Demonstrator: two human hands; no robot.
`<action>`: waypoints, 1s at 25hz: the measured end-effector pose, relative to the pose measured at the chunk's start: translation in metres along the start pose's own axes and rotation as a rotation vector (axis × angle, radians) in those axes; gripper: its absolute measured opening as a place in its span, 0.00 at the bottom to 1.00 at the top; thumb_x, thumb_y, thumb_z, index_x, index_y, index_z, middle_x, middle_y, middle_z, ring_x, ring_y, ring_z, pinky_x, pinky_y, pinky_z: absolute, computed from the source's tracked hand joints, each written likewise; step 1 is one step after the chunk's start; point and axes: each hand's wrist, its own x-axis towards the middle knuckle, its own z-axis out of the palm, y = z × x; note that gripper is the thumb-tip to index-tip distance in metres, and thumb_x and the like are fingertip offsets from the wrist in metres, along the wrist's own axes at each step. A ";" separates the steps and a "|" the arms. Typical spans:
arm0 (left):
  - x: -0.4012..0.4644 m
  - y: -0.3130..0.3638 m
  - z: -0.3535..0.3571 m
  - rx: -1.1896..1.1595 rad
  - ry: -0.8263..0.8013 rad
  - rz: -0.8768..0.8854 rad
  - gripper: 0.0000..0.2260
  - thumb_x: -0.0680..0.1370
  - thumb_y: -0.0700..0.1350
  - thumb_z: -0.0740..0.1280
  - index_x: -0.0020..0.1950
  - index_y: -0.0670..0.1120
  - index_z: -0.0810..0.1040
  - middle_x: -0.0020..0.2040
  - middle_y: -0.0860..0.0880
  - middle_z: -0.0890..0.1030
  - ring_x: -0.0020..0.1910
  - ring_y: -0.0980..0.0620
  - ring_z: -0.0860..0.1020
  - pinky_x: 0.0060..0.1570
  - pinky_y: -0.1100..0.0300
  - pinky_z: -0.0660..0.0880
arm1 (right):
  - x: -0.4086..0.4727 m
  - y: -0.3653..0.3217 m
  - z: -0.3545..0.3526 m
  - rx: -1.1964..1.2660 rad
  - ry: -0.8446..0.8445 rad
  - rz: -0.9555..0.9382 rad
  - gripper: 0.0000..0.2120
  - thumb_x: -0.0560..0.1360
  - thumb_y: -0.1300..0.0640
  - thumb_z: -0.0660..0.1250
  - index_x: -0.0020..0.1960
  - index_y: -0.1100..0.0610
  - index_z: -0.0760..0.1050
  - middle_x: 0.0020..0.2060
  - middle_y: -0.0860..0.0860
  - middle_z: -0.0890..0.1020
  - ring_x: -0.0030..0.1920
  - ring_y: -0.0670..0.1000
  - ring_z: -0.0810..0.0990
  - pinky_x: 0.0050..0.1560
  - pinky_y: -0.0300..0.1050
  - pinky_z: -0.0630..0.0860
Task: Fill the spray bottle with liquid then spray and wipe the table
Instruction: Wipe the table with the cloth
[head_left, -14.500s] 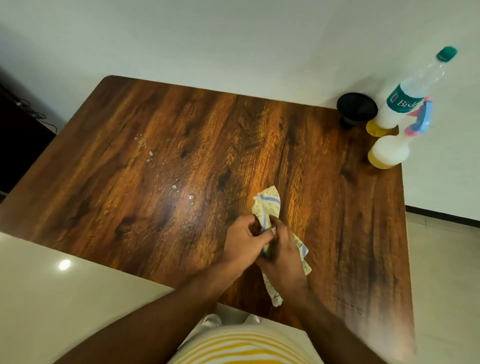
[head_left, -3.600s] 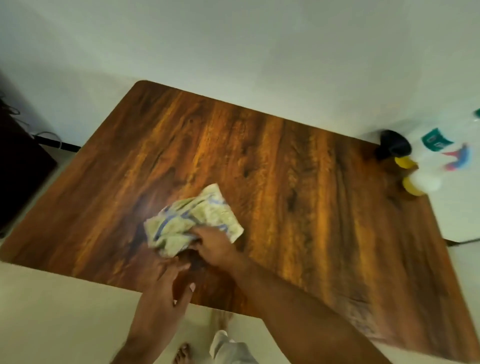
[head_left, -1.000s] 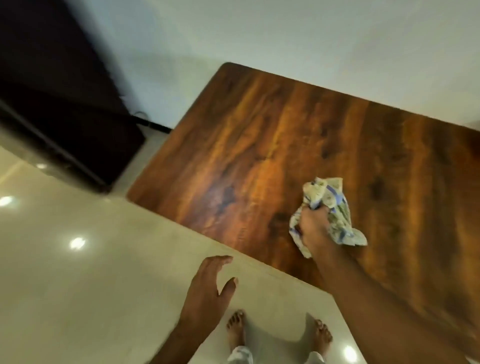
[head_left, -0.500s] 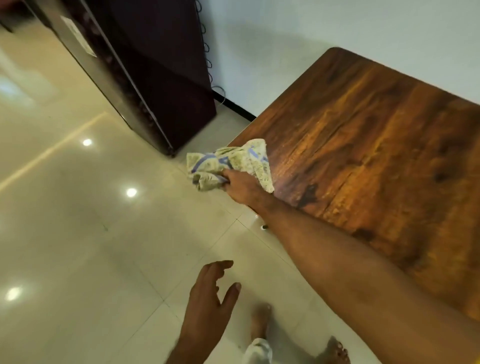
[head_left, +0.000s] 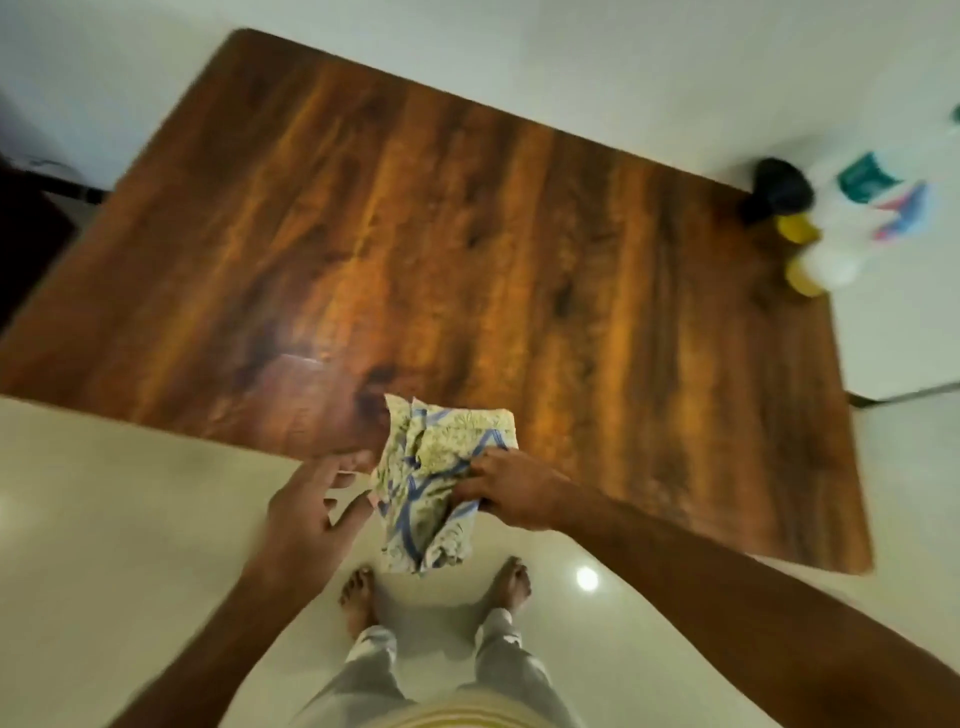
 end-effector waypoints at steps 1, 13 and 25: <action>0.006 0.016 0.017 0.003 -0.040 0.036 0.20 0.74 0.41 0.75 0.56 0.63 0.74 0.55 0.54 0.81 0.53 0.55 0.81 0.46 0.57 0.78 | -0.039 0.016 0.009 0.023 -0.001 0.059 0.15 0.78 0.51 0.63 0.64 0.43 0.74 0.60 0.49 0.78 0.58 0.54 0.75 0.56 0.51 0.75; -0.013 0.166 0.200 0.052 -0.409 0.225 0.18 0.76 0.47 0.73 0.58 0.66 0.72 0.56 0.64 0.77 0.57 0.64 0.76 0.52 0.68 0.74 | -0.420 0.148 0.112 0.414 0.188 0.799 0.13 0.72 0.59 0.71 0.56 0.53 0.82 0.56 0.54 0.83 0.56 0.54 0.80 0.55 0.37 0.70; -0.007 0.184 0.167 0.138 -0.487 0.348 0.17 0.75 0.46 0.74 0.61 0.60 0.76 0.56 0.59 0.81 0.54 0.66 0.79 0.47 0.74 0.74 | -0.393 0.058 0.097 1.264 0.509 1.094 0.10 0.82 0.58 0.59 0.60 0.50 0.74 0.49 0.46 0.81 0.52 0.48 0.81 0.49 0.31 0.77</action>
